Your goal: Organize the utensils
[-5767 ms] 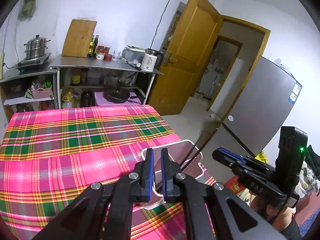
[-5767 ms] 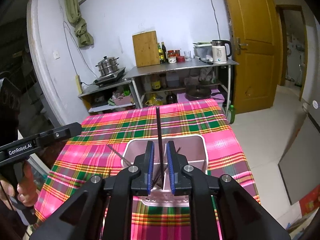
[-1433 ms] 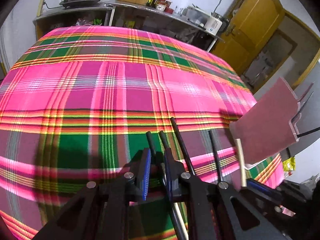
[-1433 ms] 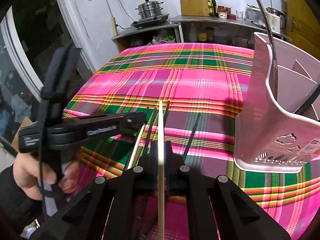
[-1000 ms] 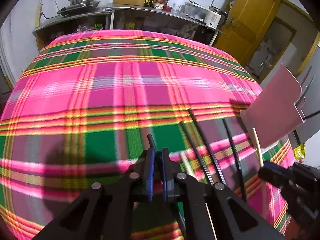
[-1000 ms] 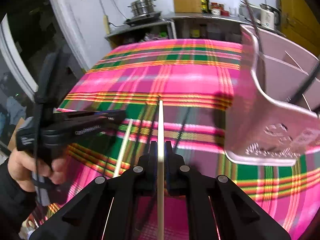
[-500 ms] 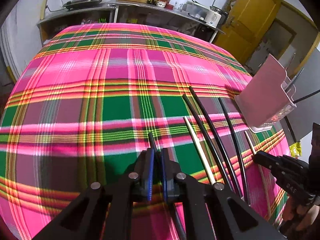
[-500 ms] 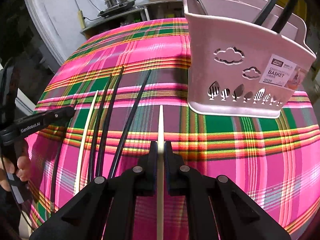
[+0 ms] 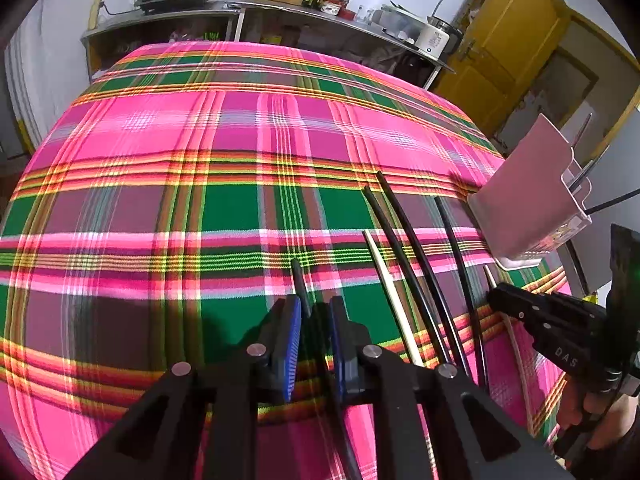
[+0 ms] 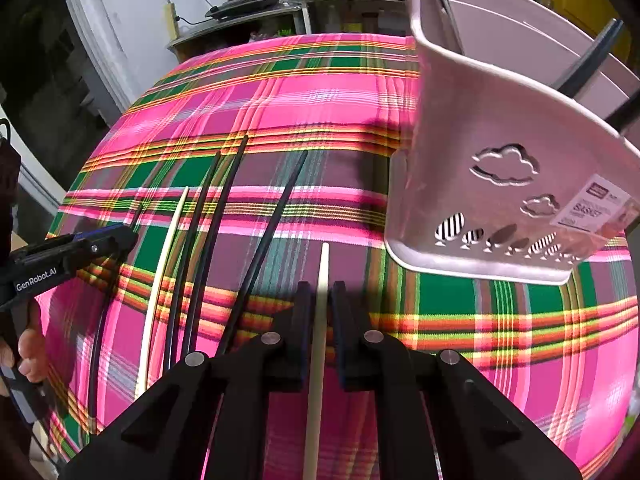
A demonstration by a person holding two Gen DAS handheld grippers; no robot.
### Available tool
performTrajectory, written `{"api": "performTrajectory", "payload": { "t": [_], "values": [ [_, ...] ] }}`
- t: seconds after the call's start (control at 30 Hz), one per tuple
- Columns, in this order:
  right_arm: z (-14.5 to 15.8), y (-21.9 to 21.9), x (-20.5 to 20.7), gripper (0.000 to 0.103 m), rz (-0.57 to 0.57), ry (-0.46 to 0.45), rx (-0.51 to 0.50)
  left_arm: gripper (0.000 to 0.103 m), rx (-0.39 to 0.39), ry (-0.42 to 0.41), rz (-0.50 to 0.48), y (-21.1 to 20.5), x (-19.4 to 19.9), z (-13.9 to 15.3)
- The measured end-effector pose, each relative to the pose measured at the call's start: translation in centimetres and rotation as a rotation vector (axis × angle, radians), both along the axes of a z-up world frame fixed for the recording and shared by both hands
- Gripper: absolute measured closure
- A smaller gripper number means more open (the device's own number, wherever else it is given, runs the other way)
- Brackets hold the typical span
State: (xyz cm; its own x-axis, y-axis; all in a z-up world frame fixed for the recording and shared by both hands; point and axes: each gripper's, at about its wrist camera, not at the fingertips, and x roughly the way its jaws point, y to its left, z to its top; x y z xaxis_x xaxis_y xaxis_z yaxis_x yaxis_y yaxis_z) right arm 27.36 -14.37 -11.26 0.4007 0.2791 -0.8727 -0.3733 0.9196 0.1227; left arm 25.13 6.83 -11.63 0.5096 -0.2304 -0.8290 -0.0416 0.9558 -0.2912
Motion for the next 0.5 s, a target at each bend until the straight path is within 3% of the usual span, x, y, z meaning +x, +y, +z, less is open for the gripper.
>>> {"api": "performTrajectory", "payload": {
  "t": [0.23,0.33,0.5],
  "values": [
    [0.0,0.7,0.6,0.095,0.012,0.004,-0.019,0.090,0.037,0.004,-0.014,-0.5,1.2,0.1],
    [0.0,0.6,0.7,0.097,0.008,0.012,-0.007,0.097,0.075,0.008,-0.018,-0.7,1.4,0.1],
    [1.0,0.5,0.0,0.097,0.019,-0.001,0.035,0.098,0.059,0.016,-0.029,-0.5,1.3,0.3]
  ]
}}
